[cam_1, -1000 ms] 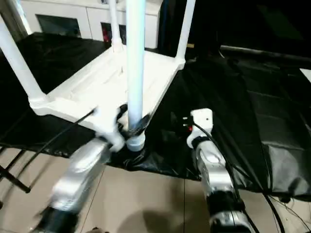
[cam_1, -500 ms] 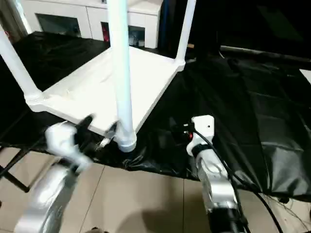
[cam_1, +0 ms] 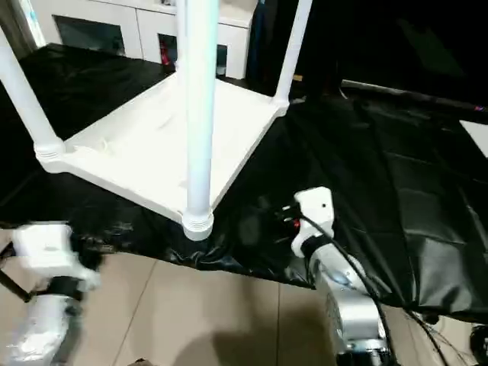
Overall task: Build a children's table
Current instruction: Rotate table base
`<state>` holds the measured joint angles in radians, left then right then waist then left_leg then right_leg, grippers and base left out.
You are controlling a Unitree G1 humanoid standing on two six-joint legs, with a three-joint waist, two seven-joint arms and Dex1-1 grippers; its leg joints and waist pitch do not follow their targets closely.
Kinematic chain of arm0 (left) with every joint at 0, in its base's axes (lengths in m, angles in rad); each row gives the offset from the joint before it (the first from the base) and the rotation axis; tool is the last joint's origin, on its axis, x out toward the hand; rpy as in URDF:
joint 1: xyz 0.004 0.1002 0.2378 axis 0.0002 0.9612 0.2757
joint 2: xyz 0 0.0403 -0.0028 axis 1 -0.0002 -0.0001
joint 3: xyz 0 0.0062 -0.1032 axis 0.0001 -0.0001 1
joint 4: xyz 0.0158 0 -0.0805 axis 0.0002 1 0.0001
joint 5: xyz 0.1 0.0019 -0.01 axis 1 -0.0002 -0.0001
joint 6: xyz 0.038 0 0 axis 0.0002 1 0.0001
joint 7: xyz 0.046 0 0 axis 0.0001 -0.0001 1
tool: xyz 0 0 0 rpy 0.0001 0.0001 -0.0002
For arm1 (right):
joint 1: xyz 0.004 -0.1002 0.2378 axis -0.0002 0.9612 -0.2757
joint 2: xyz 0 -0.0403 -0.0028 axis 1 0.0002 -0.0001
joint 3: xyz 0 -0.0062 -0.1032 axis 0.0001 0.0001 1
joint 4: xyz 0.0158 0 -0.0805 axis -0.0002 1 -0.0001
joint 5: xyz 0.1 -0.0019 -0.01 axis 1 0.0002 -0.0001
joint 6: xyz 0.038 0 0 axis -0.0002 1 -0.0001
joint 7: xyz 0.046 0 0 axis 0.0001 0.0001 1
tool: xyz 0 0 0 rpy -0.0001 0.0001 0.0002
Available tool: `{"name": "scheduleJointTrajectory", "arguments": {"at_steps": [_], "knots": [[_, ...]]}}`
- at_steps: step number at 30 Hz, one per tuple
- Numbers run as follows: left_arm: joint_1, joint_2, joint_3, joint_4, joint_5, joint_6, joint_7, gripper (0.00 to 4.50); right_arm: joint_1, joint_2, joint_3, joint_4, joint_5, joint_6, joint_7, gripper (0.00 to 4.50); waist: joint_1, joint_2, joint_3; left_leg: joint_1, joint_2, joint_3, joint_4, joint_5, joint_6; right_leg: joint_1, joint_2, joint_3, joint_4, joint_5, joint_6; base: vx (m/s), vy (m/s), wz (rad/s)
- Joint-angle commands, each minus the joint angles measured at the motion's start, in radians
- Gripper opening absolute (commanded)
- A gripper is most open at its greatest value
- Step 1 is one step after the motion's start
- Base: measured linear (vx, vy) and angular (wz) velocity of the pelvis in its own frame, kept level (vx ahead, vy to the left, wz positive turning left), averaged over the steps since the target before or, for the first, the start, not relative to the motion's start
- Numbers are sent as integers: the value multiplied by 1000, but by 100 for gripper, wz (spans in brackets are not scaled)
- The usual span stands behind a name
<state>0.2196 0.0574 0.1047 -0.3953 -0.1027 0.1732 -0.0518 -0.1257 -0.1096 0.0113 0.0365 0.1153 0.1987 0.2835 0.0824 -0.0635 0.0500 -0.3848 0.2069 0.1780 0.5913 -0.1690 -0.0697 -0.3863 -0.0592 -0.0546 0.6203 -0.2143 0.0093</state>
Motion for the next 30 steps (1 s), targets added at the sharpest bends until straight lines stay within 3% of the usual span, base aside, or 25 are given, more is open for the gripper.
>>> {"name": "scheduleJointTrajectory", "arguments": {"at_steps": [1, 5, 6, 8, 9, 10, 11, 12, 13, 14, 15, 16, 19, 21, 24, 27, 28, 29, 30], "knots": [[-22, 16, 12, 21, 9, 29, 6, 438, 7, 9, 22, -40, 10, 14, -1, 450, -6, 27, -43, 23, 27, -19, -85, -384, -48, 10, -57, 47, -97, -288, -46, 0, 0, 0], [-56, 28, 14, 33, 21, 21, 5, 438, 14, 16, 35, -55, 10, 28, -1, 450, -4, 24, -44, 25, 30, -18, -87, -385, -51, 14, -58, 48, -96, -261, -58, 0, 0, 0], [-57, 28, 14, 34, 21, 21, 6, 438, 14, 16, 35, -55, 10, 29, -1, 450, -3, 25, -43, 31, 30, -18, -87, -416, -54, 14, -58, 47, -96, -294, -55, 0, 0, 0], [-67, 26, 10, 33, 24, 29, 10, 438, 15, 14, 34, -54, 9, 32, 2, 450, -4, 22, -38, 51, 29, -22, -91, -538, -60, 13, -59, 41, -112, -444, -34, 0, 0, 0], [-73, 24, 10, 32, 21, 33, 13, 438, 12, 11, 33, -46, 7, 33, 6, 450, -6, 13, -37, 53, 27, -22, -90, -554, -56, 14, -59, 39, -117, -479, -26, 0, 0, 0], [-77, 23, 8, 31, 21, 36, 17, 438, 7, 8, 30, -38, 7, 34, 9, 450, -10, 18, -29, 72, 21, -23, -89, -623, -45, 15, -55, 25, -139, -613, -10, 0, 0, 0], [-77, 22, 7, 31, 20, 35, 17, 438, 2, 7, 28, -32, 8, 34, 9, 450, -13, 19, -26, 82, 18, -23, -86, -645, -41, 14, -51, 18, -148, -650, -8, 0, 0, 0], [-76, 21, 6, 32, 20, 35, 17, 438, -2, 7, 27, -28, 9, 34, 10, 450, -17, 13, -21, 93, 18, -23, -85, -670, -36, 14, -48, 9, -157, -684, -7, 0, 0, 0], [-74, 20, 4, 33, 23, 34, 17, 438, -9, 5, 24, -21, 12, 35, 9, 450, -22, 18, -20, 88, 17, -28, -90, -646, -29, 41, -57, -1, -167, -686, -10, 0, 0, 0], [-73, 23, 1, 34, 26, 30, 13, 438, -13, 5, 24, -17, 13, 34, 9, 450, -27, 15, -21, 86, 18, -30, -93, -641, -27, 50, -57, -4, -167, -678, -8, 0, 0, 0], [-72, 25, -3, 35, 27, 28, 8, 438, -19, 5, 23, -12, 13, 33, 8, 450, -29, 15, -25, 84, 18, -32, -97, -624, -23, 62, -60, -2, -165, -654, -14, 0, 0, 0], [-71, 27, -6, 35, 32, 27, 7, 438, -26, 7, 22, -4, 12, 31, 6, 450, -31, 14, -28, 83, 18, -31, -98, -609, -20, 65, -62, 2, -164, -638, -20, 0, 0, 0], [-78, 27, -6, 39, 35, 29, 7, 438, -35, 12, 20, 6, 11, 29, 3, 450, -32, 15, -45, 67, 19, -25, -105, -487, 8, 89, -56, 17, -140, -474, -74, 74, 17, -10], [-87, 30, -6, 45, 34, 30, 6, 438, -38, 14, 21, 10, 11, 28, 1, 450, -36, 16, -51, 81, 22, -18, -103, -434, 31, 87, -49, 18, -122, -327, -145, 81, 5, -2], [-106, 34, -6, 57, 33, 30, 5, 438, -41, 17, 23, 17, 9, 23, -2, 450, -32, 19, -56, 80, 14, -5, -96, -345, 59, 104, -48, 23, -110, -196, -207, 87, -7, 2], [-110, 37, -7, 63, 30, 29, 0, 438, -39, 19, 24, 16, 8, 23, -4, 450, -20, 16, -64, 62, 1, 0, -83, -207, 89, 135, -45, 27, -95, -79, -222, 85, -10, 2], [-113, 43, -10, 71, 33, 27, -6, 438, -37, 20, 23, 16, 8, 22, -7, 450, -16, 17, -66, 64, -1, 1, -81, -181, 95, 137, -42, 27, -91, -51, -222, 81, -4, 1], [-117, 45, -11, 75, 33, 27, -8, 438, -36, 22, 21, 16, 8, 19, -11, 450, -19, 24, -70, 70, -3, -1, -78, -138, 108, 137, -33, 24, -82, 20, -221, 95, 0, 2], [-119, 45, -11, 77, 33, 27, -8, 438, -36, 23, 19, 16, 9, 18, -13, 450, -19, 22, -74, 72, -6, -5, -75, -97, 125, 142, -27, 21, -71, 86, -220, 95, -3, 3]]}}
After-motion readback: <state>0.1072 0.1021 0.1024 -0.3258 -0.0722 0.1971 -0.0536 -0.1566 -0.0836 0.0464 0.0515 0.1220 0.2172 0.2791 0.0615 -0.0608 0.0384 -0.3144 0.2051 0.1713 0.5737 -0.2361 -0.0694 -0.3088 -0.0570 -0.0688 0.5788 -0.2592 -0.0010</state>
